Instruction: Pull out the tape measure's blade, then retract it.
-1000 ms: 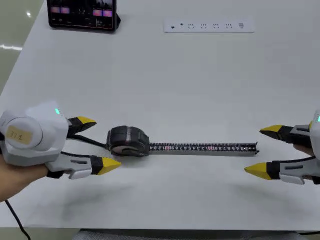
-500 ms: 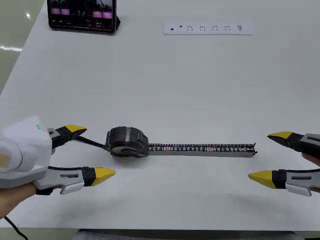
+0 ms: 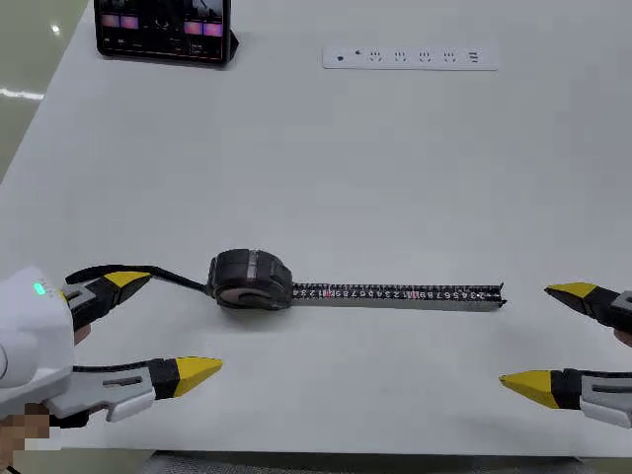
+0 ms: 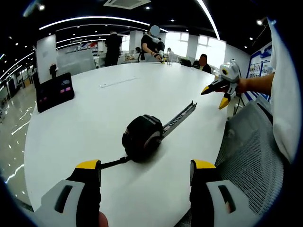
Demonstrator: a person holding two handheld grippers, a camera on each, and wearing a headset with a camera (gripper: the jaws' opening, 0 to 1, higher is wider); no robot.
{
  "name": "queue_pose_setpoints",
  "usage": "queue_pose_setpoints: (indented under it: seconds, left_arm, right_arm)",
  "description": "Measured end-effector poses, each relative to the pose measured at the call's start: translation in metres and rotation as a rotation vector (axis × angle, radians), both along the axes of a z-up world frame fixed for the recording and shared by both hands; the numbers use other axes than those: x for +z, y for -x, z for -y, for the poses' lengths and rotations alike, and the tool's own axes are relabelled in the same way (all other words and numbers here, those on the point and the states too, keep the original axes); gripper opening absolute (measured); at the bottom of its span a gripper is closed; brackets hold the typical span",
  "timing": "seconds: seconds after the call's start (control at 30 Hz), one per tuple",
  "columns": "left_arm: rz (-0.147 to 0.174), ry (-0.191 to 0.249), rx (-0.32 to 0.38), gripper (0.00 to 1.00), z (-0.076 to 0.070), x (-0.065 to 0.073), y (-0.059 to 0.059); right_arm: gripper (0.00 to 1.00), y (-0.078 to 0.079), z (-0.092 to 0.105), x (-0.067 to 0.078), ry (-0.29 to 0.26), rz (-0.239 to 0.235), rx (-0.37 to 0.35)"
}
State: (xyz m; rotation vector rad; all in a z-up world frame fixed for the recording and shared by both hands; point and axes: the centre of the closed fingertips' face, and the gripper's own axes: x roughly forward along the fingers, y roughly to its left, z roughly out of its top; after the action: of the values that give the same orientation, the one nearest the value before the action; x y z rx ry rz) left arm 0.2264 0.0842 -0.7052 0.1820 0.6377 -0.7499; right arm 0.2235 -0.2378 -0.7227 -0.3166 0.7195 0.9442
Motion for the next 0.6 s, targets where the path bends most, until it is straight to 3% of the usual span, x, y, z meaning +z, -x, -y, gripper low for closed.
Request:
queue_pose_setpoints:
  seconds: [0.3, 0.6]
  left_arm:
    - [0.011, 0.009, 0.061, 0.8, -0.006, -0.003, 0.008]
    - [-0.005, 0.026, 0.088, 0.87, -0.005, -0.009, 0.016]
  right_arm:
    - [0.77, 0.007, -0.004, 0.002, -0.034, 0.003, -0.037]
    - [0.88, 0.017, -0.006, -0.002, -0.052, -0.005, -0.059]
